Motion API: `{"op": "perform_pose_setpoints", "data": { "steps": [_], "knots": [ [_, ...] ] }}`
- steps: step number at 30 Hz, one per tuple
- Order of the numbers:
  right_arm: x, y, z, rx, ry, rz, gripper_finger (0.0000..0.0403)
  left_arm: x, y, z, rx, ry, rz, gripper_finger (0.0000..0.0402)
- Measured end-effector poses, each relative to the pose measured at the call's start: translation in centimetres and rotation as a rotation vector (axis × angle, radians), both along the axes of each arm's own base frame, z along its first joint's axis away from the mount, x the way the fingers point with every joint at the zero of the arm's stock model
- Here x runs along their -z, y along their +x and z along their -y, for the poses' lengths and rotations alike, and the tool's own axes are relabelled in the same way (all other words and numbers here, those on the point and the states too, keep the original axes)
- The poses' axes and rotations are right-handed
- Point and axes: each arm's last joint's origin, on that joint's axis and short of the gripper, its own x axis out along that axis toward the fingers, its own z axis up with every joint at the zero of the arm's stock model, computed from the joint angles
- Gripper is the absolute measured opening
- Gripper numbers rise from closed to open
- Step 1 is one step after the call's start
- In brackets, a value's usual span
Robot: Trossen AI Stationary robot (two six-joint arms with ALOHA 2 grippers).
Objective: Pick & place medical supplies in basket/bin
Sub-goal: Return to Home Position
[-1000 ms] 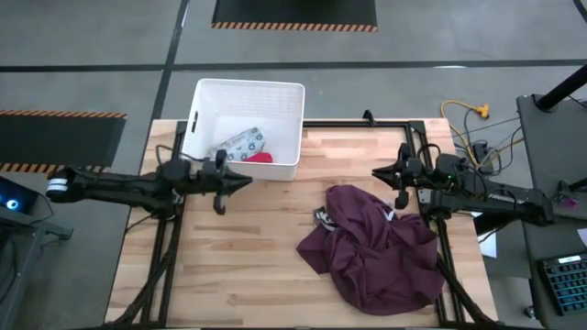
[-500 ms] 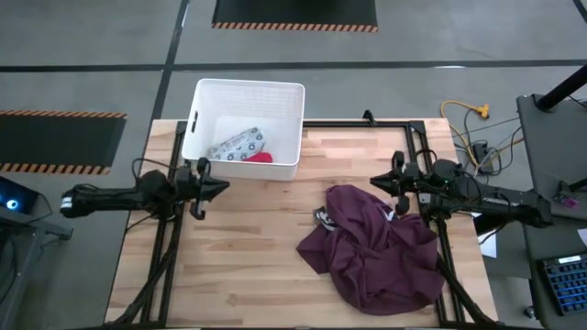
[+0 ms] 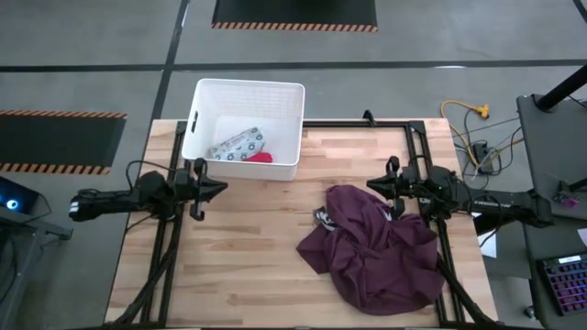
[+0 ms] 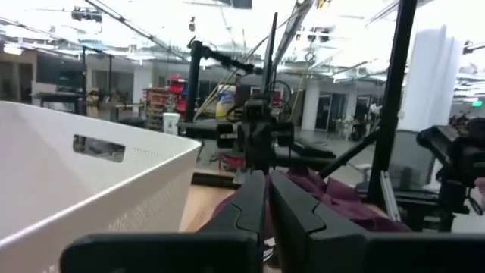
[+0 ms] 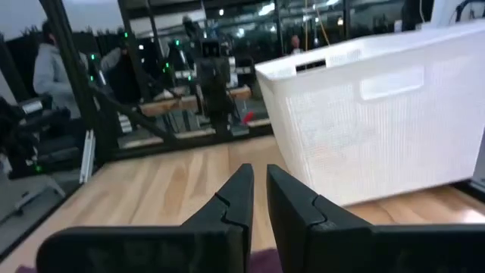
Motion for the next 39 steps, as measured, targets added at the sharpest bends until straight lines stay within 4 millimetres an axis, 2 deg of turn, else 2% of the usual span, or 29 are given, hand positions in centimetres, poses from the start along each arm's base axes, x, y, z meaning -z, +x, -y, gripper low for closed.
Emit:
{"op": "perform_pose_setpoints", "data": {
  "steps": [39],
  "knots": [
    [-0.1, 0.0, 0.0, 0.005, -0.093, -0.001, 0.0031, 1.8, 1.0, -0.1, -0.011, -0.054, -0.202, 0.0001]
  ]
}}
